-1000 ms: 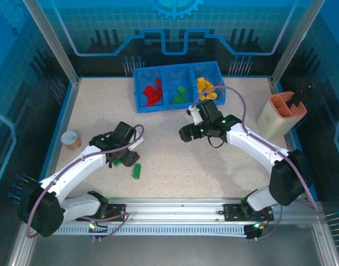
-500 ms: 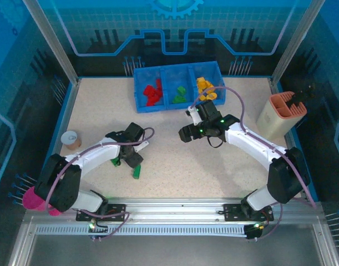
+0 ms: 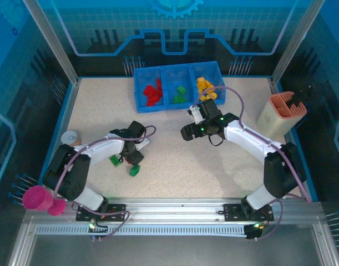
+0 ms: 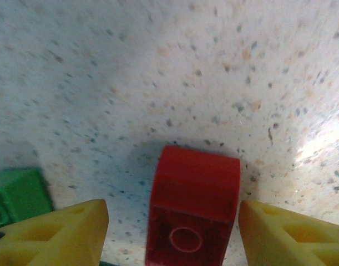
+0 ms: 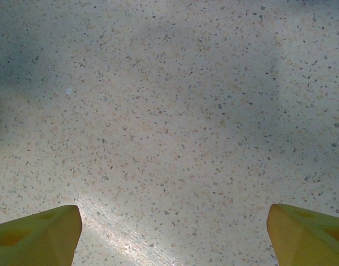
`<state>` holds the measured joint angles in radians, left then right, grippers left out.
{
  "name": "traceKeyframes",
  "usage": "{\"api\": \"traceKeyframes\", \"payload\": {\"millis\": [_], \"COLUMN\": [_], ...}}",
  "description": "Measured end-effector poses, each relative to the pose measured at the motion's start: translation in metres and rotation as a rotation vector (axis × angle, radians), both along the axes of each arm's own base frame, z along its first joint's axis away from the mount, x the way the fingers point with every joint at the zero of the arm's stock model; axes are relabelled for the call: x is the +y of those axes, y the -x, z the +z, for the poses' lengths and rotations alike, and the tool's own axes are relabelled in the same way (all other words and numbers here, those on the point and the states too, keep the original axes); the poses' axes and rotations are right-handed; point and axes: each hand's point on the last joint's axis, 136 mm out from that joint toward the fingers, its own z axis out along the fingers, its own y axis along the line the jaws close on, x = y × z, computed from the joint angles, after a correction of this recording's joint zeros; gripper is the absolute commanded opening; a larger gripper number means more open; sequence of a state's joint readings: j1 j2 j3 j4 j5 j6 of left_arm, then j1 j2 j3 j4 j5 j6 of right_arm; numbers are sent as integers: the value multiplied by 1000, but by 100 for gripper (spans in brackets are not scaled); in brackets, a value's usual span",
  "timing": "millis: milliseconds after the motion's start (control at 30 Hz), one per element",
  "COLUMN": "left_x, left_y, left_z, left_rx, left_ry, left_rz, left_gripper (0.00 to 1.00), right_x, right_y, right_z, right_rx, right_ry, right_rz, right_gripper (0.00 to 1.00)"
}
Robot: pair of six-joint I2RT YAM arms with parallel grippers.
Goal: Sort the legos into containers by color
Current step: Pick up the lego from the middle-left of the table.
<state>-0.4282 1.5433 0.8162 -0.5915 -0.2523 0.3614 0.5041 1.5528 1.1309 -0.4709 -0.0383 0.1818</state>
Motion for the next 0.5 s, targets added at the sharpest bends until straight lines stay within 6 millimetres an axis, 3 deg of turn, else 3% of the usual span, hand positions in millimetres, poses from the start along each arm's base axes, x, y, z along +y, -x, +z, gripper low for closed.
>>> {"api": "traceKeyframes", "payload": {"millis": [200, 300, 500], "left_x": [1, -1, -4], "left_y": [4, 6, 8], "left_z": [-5, -5, -6], "left_rx": [23, 39, 71], "left_ry": [4, 26, 45], "left_rz": [20, 29, 35], "left_gripper": [62, 38, 37], "right_x": [-5, -6, -5], "right_y": [-3, -4, -5], "right_z": [-1, -1, -1], "right_rx": [2, 4, 3], "right_ry": [1, -2, -10], "right_rz": [-11, -14, -11], "right_gripper": [88, 88, 88]}}
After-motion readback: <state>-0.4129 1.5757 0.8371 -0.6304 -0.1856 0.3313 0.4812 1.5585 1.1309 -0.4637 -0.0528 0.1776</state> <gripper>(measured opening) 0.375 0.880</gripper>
